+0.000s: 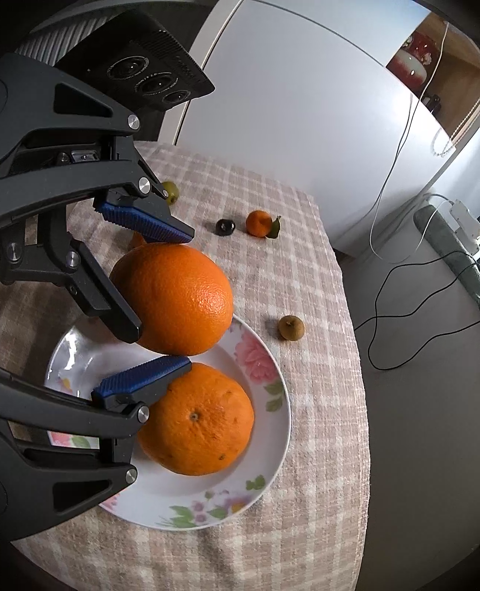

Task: Organize fruits
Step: 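Carry the oval orange onto the plate beside the first orange and release, then grasp the green fruit with the left gripper while the right gripper grasps a mandarin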

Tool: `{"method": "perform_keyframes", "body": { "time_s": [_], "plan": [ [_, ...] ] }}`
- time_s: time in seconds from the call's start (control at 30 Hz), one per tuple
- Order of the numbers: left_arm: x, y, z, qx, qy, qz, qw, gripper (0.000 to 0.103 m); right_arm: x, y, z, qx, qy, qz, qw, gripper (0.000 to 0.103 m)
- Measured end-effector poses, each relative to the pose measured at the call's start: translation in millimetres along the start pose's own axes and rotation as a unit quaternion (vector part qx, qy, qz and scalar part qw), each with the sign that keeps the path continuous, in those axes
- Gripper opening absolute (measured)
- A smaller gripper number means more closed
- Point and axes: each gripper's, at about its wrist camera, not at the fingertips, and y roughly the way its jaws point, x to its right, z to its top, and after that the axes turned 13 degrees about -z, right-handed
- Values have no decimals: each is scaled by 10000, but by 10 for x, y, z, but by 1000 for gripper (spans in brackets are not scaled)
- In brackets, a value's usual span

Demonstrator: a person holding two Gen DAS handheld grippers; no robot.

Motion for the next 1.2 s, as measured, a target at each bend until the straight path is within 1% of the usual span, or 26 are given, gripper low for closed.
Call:
{"method": "perform_keyframes", "body": {
  "time_s": [0.03, 0.13, 0.3, 0.47, 0.6, 0.73, 0.93, 1.13, 1.2],
  "plan": [
    [0, 15, 2, -30, 7, 25, 10000, 65, 6, -1, 8, 17, -5, -18, 10000, 66],
    [-13, 54, -14, -105, -18, 48, 9999, 65, 7, -106, 47, 278, -43, -61, 9996, 66],
    [21, -17, -7, 12, 38, 19, 10000, 64, 1, -267, 122, 518, -99, -106, 9986, 66],
    [72, -138, -15, 105, 178, 52, 9998, 64, 18, -344, 104, 610, -88, -103, 9980, 66],
    [68, -182, -55, 125, 226, 144, 9996, 64, 70, -367, 46, 628, -54, -138, 9979, 66],
    [26, -216, -81, 142, 184, 117, 9997, 64, 148, -409, -27, 656, 5, -123, 9978, 66],
    [-8, -403, -183, 239, 233, 124, 9994, 64, 188, -503, -190, 873, -86, -237, 9959, 66],
    [-99, -632, -318, 365, 235, 257, 9987, 64, 28, -574, -421, 1200, -563, -453, 9901, 66],
    [-138, -718, -370, 421, 265, 328, 9982, 64, -75, -596, -509, 1337, -787, -554, 9863, 71]
  ]
}}
